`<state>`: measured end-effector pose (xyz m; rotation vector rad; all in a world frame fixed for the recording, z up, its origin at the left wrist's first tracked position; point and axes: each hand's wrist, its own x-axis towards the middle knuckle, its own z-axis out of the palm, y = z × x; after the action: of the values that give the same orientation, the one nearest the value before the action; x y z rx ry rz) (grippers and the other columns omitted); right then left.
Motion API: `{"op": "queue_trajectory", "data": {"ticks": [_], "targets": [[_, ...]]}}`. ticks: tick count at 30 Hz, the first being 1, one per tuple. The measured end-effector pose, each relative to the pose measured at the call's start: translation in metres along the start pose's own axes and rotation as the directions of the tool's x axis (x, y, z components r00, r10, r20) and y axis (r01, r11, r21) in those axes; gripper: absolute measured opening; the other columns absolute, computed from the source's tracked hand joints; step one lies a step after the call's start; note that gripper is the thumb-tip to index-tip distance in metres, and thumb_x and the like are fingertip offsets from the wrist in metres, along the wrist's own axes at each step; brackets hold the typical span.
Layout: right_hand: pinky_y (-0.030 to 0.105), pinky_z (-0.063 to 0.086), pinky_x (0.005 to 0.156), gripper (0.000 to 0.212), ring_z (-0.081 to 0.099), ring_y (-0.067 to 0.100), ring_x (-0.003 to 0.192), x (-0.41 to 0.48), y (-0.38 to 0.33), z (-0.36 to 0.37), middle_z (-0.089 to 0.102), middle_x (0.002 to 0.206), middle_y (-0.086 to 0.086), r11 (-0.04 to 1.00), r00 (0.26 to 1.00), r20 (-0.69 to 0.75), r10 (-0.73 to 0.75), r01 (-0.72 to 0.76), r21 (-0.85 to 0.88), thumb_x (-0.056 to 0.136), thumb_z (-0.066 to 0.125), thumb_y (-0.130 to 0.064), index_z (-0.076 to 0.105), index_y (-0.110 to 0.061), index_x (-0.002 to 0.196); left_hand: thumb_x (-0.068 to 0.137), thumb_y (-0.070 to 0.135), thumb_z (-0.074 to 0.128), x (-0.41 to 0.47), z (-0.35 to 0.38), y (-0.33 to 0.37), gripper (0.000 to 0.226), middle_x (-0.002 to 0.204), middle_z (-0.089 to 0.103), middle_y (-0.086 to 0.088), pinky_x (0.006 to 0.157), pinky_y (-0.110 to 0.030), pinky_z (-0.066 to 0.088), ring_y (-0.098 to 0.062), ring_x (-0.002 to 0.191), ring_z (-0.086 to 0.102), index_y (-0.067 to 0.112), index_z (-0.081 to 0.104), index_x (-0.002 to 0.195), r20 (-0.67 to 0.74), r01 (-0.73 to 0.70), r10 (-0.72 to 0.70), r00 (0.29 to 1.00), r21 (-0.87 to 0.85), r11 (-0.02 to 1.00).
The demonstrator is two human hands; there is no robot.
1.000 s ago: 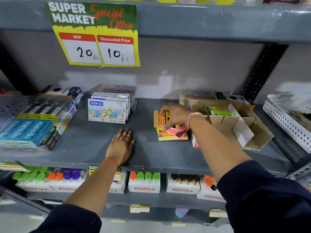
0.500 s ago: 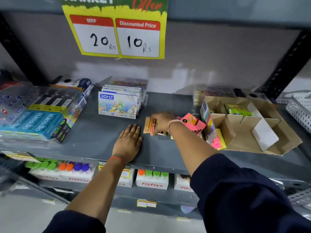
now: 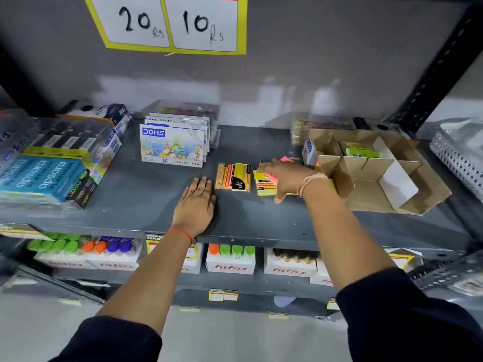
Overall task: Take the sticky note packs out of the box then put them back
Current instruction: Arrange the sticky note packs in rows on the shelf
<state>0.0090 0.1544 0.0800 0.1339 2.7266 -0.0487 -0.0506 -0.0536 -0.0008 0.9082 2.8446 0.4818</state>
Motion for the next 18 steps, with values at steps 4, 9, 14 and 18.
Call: {"op": "queue_trajectory", "data": {"ticks": [4, 9, 14, 18], "targets": [[0.034, 0.031, 0.106, 0.082, 0.041, 0.026, 0.131, 0.001, 0.003, 0.005, 0.046, 0.143, 0.005, 0.999, 0.983, -0.183, -0.024, 0.032, 0.041, 0.065, 0.083, -0.018, 0.042, -0.017, 0.136, 0.098, 0.022, 0.026, -0.002, -0.001, -0.002, 0.049, 0.157, 0.014, -0.007, 0.120, -0.033, 0.007, -0.020, 0.146, 0.008, 0.008, 0.017, 0.144, 0.016, -0.012, 0.013, 1.000, -0.002, 1.000], [0.030, 0.038, 0.093, 0.076, 0.047, 0.024, 0.116, -0.008, -0.001, -0.004, 0.053, 0.128, 0.004, 0.962, 0.948, -0.316, -0.044, 0.126, 0.242, 0.057, 0.086, -0.016, 0.050, -0.014, 0.124, 0.098, 0.018, 0.028, -0.002, -0.007, -0.011, 0.046, 0.155, 0.021, -0.009, 0.120, -0.029, 0.008, -0.020, 0.145, 0.012, 0.005, 0.023, 0.141, 0.022, -0.062, 0.063, 0.998, -0.022, 0.998], [0.018, 0.040, 0.088, 0.070, 0.049, 0.017, 0.113, -0.006, -0.005, 0.006, 0.051, 0.120, 0.005, 0.698, 0.929, -0.366, 0.052, 0.228, 0.678, 0.060, 0.082, 0.003, 0.049, -0.009, 0.120, 0.098, 0.019, 0.027, -0.004, -0.004, -0.012, 0.046, 0.155, 0.022, -0.008, 0.120, -0.032, 0.010, -0.020, 0.145, 0.012, 0.007, 0.023, 0.142, 0.004, -0.066, 0.066, 0.998, 0.014, 0.998], [0.010, 0.044, 0.086, 0.059, 0.050, 0.016, 0.111, -0.005, 0.005, 0.015, 0.056, 0.107, 0.001, 0.305, 0.913, -0.372, 0.168, 0.311, 0.900, 0.062, 0.075, 0.016, 0.047, -0.017, 0.102, 0.098, 0.020, 0.025, -0.005, -0.005, -0.013, 0.046, 0.156, 0.020, -0.008, 0.120, -0.031, 0.009, -0.020, 0.146, 0.011, 0.007, 0.020, 0.142, 0.015, -0.061, 0.061, 0.998, 0.019, 0.998]]}}
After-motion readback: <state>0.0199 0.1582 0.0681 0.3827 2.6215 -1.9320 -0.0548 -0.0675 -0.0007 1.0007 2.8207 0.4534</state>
